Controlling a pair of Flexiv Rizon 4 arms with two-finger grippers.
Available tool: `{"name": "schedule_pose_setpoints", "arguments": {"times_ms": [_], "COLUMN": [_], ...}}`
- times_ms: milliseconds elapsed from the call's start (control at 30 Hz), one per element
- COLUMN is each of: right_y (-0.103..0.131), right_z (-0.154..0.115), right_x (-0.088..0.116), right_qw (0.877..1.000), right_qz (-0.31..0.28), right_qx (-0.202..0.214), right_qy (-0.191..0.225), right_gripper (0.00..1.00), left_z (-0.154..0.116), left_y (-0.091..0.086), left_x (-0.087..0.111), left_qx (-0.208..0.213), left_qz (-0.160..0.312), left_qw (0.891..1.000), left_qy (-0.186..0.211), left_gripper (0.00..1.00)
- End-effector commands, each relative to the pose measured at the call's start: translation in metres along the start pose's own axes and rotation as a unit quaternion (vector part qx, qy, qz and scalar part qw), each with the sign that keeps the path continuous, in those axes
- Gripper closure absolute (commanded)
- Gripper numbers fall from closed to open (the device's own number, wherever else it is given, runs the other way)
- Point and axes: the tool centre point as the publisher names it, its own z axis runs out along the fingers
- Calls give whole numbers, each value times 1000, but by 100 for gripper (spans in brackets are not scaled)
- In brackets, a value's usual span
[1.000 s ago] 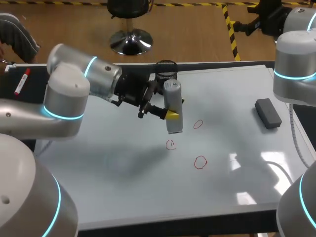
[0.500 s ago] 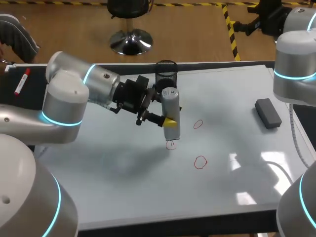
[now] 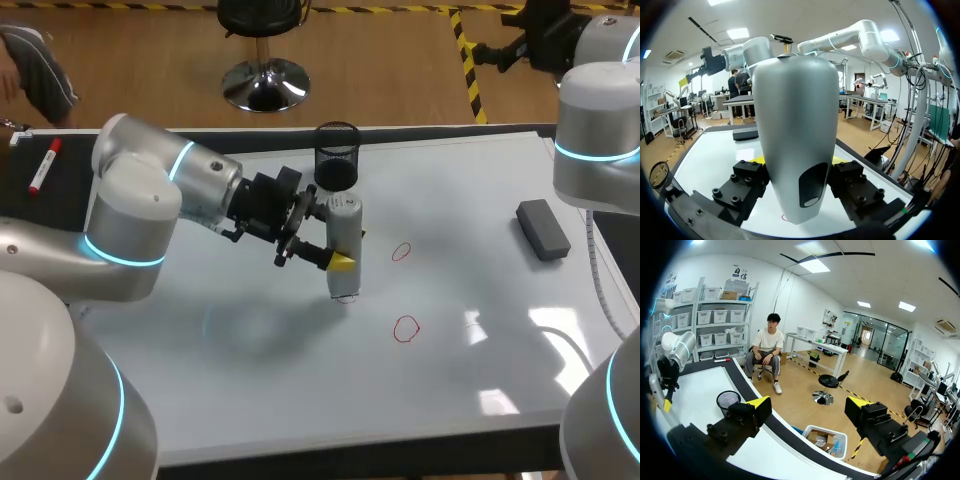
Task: Pick up the inspection probe, press it on each red-marked spot on the whiteboard one by one, put down the probe, pick up the eraser, and wipe off all the red marks.
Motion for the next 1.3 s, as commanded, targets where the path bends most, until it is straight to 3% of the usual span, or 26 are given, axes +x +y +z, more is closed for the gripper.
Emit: {"name": "schedule_pose_setpoints", "arguments": {"times_ms": [33,1300], "right_y": [0,0], "right_z": [0,0], "right_x": [0,0], "right_qw": [1000,1000], "right_qz": [0,0], "right_qx": [0,0], "right_qy": [0,0], "right_gripper": [0,0], "left_z": [1,19], "left_y": [3,27], "left_x": [-1,3], "left_qx": [0,1], "left_qz": [-2,-16], "left_qw": [1000,1000], "left_qy": [-2,9], "left_gripper": [100,100]}}
